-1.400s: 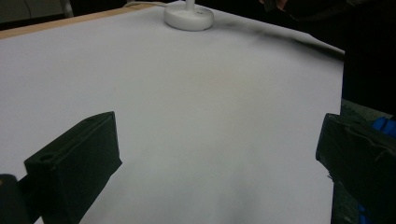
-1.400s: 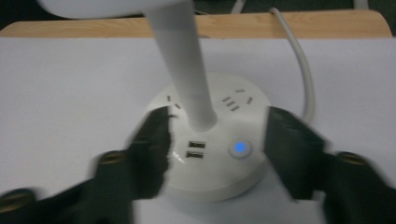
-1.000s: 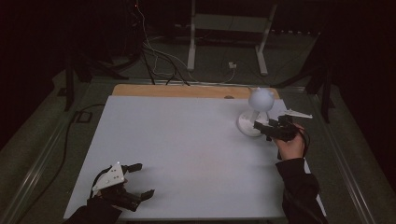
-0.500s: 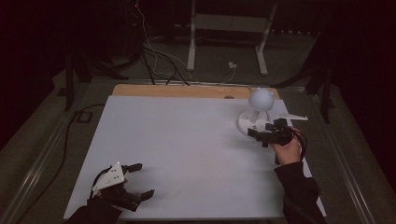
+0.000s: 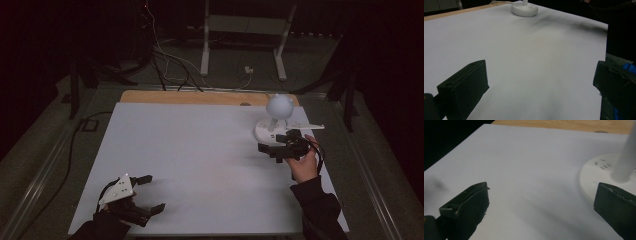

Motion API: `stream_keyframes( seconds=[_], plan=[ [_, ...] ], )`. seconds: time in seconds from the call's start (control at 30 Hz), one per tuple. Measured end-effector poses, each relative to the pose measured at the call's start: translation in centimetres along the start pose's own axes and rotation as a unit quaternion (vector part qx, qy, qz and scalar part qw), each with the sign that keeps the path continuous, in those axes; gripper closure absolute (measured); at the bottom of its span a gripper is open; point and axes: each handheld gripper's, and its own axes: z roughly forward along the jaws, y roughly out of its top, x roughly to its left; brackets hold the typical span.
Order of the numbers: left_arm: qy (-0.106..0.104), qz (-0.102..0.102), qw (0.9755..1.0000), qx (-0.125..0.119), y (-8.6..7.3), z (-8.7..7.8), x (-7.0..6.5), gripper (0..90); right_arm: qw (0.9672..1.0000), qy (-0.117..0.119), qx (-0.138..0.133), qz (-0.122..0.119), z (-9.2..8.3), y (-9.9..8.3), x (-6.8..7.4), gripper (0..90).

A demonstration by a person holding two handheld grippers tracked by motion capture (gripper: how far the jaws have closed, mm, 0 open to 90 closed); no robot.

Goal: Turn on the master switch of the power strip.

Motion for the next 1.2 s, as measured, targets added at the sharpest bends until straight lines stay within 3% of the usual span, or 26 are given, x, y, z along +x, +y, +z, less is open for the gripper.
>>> stream_keyframes(
  seconds=[0.5, 0.8, 1.13, 1.2],
  plan=[
    [-0.001, 0.0, 1.0, 0.0, 0.0, 0.0, 0.0, 0.2, 0.9978, 0.048, 0.001, -0.046, -0.6, -2.2, 3.0, 0.0],
    [-0.002, 0.0, 1.0, 0.0, 0.0, 0.0, 0.0, 0.2, 0.9962, 0.064, 0.002, -0.06, -0.6, -4.4, 3.1, 0.0],
    [-0.002, 0.0, 1.0, 0.0, 0.0, 0.0, 0.0, 0.2, 0.993, 0.075, 0.034, -0.085, -0.4, -6.9, 3.3, 0.0],
    [-0.002, 0.001, 1.0, 0.0, 0.0, 0.0, 0.0, 0.2, 0.9922, 0.068, 0.04, -0.096, -0.3, -7.5, 3.4, 0.0]
  ],
)
